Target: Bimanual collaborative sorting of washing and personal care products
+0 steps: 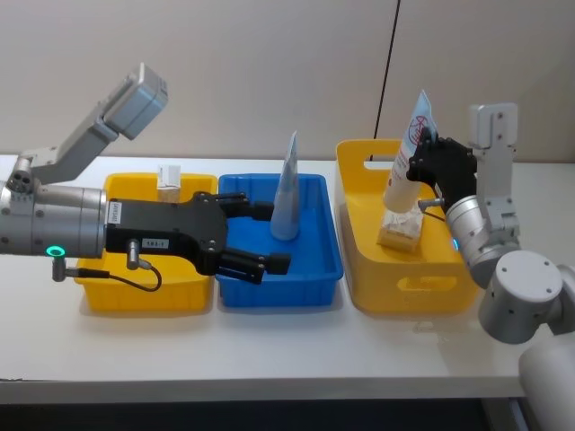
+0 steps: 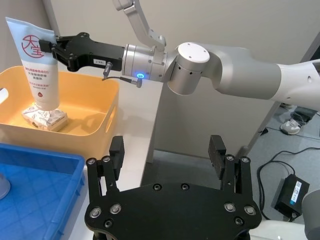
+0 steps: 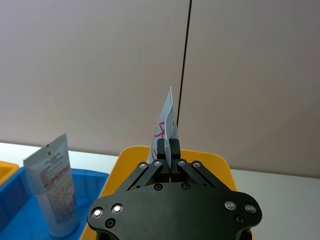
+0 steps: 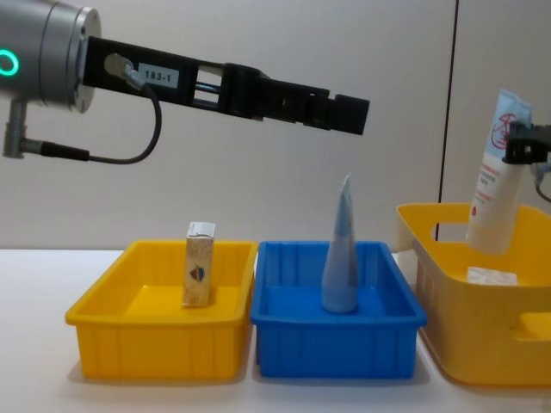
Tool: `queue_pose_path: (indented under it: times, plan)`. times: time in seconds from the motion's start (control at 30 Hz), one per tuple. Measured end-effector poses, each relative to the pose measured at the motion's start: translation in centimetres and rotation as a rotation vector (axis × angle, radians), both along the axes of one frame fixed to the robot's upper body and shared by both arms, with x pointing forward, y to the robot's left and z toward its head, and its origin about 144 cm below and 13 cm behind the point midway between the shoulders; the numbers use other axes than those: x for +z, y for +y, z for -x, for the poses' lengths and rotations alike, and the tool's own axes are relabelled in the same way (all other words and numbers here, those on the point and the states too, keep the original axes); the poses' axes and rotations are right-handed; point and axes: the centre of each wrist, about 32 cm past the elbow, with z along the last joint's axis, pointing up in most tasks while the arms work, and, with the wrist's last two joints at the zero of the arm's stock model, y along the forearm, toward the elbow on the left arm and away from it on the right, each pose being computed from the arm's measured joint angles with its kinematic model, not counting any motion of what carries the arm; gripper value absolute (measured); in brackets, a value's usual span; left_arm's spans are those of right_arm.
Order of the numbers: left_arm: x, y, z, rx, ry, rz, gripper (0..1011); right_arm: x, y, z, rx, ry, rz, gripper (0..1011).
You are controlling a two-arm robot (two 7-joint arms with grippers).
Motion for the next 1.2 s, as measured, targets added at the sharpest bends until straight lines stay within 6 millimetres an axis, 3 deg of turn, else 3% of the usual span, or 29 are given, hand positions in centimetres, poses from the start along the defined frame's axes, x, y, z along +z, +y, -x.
queue_pose_path:
  times: [0.93, 1.0, 1.13, 1.2]
  plan:
    - [0.0, 0.0, 0.0, 0.000, 0.000, 0.000, 1002, -2.3, -0.2, 0.5, 0.012, 0.127, 0.084, 4]
    - [0.0, 0.0, 0.0, 0.000, 0.000, 0.000, 1002, -2.4, -0.2, 0.5, 0.018, 0.137, 0.096, 108]
    - [0.0, 0.0, 0.0, 0.000, 0.000, 0.000, 1002, -2.6, -0.3, 0.6, 0.025, 0.151, 0.113, 179]
    - [0.0, 0.0, 0.0, 0.000, 0.000, 0.000, 1002, -2.7, -0.3, 0.6, 0.026, 0.157, 0.119, 267]
